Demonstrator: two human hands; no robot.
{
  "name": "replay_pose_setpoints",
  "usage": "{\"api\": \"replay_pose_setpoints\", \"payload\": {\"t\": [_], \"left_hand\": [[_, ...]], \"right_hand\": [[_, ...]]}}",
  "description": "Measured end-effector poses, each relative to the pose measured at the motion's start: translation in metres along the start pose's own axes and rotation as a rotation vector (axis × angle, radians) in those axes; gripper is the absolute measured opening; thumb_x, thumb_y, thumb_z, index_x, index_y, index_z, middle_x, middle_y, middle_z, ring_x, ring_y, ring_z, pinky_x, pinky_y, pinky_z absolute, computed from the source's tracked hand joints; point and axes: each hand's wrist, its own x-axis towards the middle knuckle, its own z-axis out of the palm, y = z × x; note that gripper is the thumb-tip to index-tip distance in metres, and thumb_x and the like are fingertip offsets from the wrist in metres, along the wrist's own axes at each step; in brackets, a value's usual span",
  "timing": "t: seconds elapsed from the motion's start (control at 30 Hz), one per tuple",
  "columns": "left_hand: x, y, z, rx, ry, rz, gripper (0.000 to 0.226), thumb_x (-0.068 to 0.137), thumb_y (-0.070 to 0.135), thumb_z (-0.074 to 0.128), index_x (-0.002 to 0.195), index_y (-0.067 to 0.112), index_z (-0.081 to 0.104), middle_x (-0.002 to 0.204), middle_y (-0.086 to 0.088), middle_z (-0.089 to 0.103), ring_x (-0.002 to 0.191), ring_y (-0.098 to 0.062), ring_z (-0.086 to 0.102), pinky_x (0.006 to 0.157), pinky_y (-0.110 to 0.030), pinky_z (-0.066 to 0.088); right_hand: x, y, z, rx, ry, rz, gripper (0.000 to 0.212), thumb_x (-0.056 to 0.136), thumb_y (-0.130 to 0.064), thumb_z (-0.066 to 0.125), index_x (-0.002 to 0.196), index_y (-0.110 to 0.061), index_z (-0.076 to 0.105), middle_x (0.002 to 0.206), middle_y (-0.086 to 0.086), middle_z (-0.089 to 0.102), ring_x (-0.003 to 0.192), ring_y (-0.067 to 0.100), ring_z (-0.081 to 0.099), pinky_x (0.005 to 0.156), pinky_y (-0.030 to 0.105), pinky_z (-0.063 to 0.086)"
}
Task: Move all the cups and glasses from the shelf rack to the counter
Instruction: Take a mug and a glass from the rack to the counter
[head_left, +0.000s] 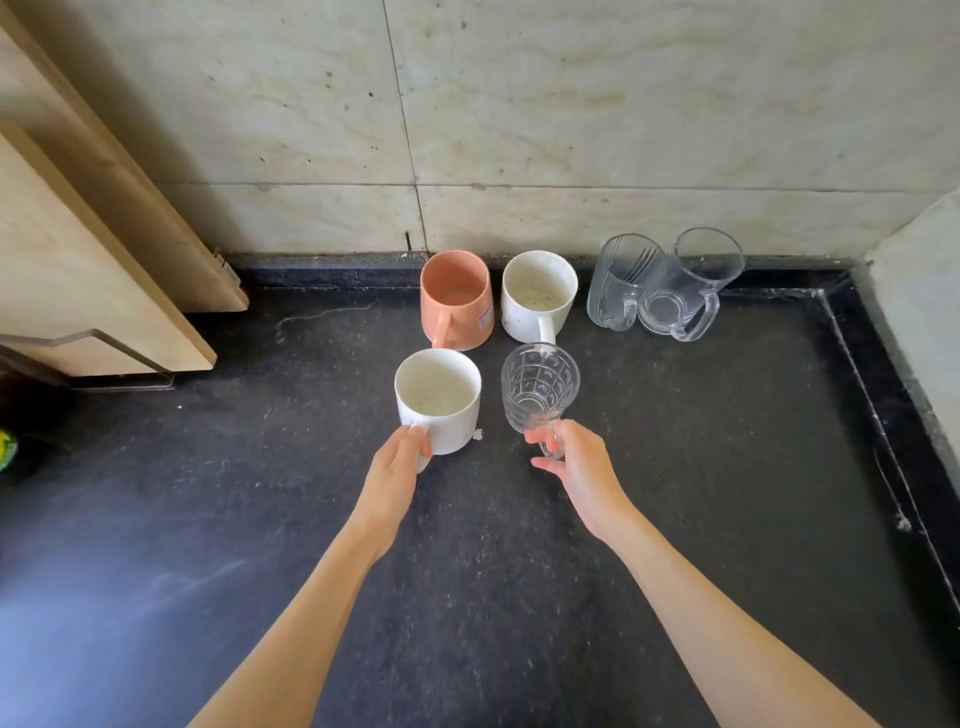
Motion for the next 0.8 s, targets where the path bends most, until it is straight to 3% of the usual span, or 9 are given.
{"api": "replay_pose_setpoints", "payload": {"t": [0.17,0.33,0.43,0.5,0.53,0.6,0.67,0.8], "left_hand": [[0.012,0.001,0.001,0.016,0.004,0.001,0.033,0.098,0.033,0.032,0.086,0.010,0.052,0.104,0.004,0.055,0.104,-0.012,0.048,0.086,-0.024,0.034],[0.014,0.001,0.004,0.094,-0.020,-0.102,0.031,0.097,0.039,0.032,0.089,0.022,0.057,0.116,0.000,0.051,0.109,-0.017,0.047,0.093,-0.031,0.033],[0.015,0.010,0.002,0.219,0.007,-0.088,0.031,0.097,0.037,0.033,0.087,0.017,0.056,0.086,0.007,0.050,0.082,-0.010,0.047,0.070,-0.021,0.037],[0.011,0.016,-0.003,0.321,-0.006,-0.049,0.031,0.097,0.035,0.034,0.085,0.015,0.054,0.077,0.006,0.048,0.072,-0.008,0.045,0.062,-0.020,0.034],[0.007,0.017,-0.007,0.384,-0.018,-0.014,0.030,0.096,0.035,0.036,0.090,0.014,0.057,0.084,0.002,0.052,0.075,-0.009,0.048,0.064,-0.021,0.038],[-0.005,0.016,-0.016,0.554,-0.026,0.075,0.034,0.094,0.034,0.043,0.118,0.013,0.054,0.118,-0.007,0.053,0.102,-0.019,0.053,0.086,-0.032,0.047],[-0.022,0.015,-0.028,0.777,0.009,0.214,0.051,0.091,0.038,0.048,0.136,0.017,0.037,0.143,-0.010,0.036,0.128,-0.029,0.038,0.104,-0.044,0.035],[-0.050,0.035,-0.056,1.076,0.091,0.443,0.063,0.091,0.050,0.038,0.145,0.032,0.012,0.157,-0.004,0.011,0.143,-0.028,0.010,0.114,-0.049,0.007]], "right_hand": [[0.007,-0.002,0.002,-0.019,-0.026,-0.001,0.030,0.084,-0.001,0.037,0.063,-0.007,0.057,0.110,0.012,0.061,0.088,0.015,0.057,0.091,0.034,0.050],[0.007,-0.003,0.005,-0.019,-0.005,0.000,0.033,0.085,-0.002,0.039,0.057,-0.011,0.055,0.108,0.011,0.062,0.086,0.016,0.058,0.079,0.026,0.051],[0.003,-0.004,0.005,-0.074,0.035,0.001,0.024,0.087,-0.012,0.045,0.072,-0.013,0.063,0.109,0.008,0.062,0.092,0.016,0.058,0.081,0.027,0.051],[-0.005,-0.003,0.003,-0.177,0.075,-0.033,0.022,0.091,-0.024,0.044,0.089,-0.013,0.063,0.109,0.006,0.062,0.094,0.015,0.057,0.089,0.034,0.050],[-0.011,-0.002,0.000,-0.231,0.105,-0.055,0.024,0.092,-0.028,0.043,0.096,-0.013,0.061,0.112,0.005,0.061,0.096,0.014,0.056,0.092,0.035,0.048],[-0.026,0.000,-0.005,-0.328,0.171,-0.096,0.025,0.093,-0.032,0.042,0.107,-0.016,0.056,0.121,0.003,0.057,0.101,0.012,0.052,0.091,0.029,0.041],[-0.041,-0.001,-0.008,-0.406,0.205,-0.144,0.034,0.092,-0.034,0.046,0.121,-0.017,0.050,0.131,0.003,0.050,0.112,0.015,0.049,0.091,0.027,0.036],[-0.074,-0.023,-0.001,-0.635,0.224,-0.354,0.051,0.089,-0.039,0.050,0.134,-0.018,0.041,0.141,0.004,0.042,0.126,0.021,0.043,0.106,0.044,0.035]]}}
